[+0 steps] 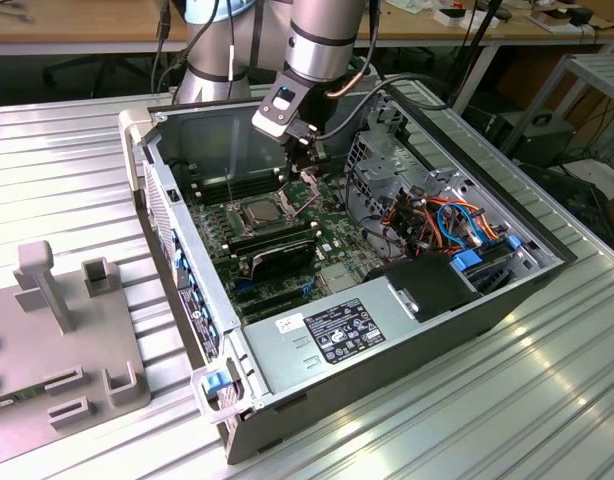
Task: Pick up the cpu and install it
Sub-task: 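Close the cpu cover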
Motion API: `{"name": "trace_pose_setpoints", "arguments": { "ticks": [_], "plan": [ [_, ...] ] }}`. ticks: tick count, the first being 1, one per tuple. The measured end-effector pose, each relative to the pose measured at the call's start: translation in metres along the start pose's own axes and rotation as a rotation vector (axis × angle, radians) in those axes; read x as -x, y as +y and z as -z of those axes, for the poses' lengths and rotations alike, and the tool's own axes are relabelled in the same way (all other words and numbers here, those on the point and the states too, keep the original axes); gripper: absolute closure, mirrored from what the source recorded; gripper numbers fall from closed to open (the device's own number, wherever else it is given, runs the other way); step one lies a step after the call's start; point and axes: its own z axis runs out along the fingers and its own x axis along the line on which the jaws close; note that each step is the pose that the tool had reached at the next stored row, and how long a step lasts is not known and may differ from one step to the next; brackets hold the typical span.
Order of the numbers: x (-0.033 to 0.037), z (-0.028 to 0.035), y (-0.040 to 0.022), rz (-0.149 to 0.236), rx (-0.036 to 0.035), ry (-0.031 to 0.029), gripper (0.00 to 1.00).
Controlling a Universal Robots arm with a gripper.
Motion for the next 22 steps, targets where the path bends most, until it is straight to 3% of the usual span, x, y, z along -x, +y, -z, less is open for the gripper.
{"name": "trace_pose_setpoints", "arguments": {
  "ticks": [14,16,17,18,22],
  "plan": [
    [0.0001,-0.0007,0.0212,0.000,0.0000,0.0000,0.89],
    [0.0001,-0.0009,0.0292,0.000,0.0000,0.0001,0.89],
    [0.0001,-0.0013,0.0404,0.000,0.0000,0.0000,0.89],
    [0.0002,-0.0018,0.0473,0.000,-0.0002,0.0001,0.89],
    [0.0003,-0.0031,0.0516,0.000,-0.0004,-0.0002,0.89]
  ]
}}
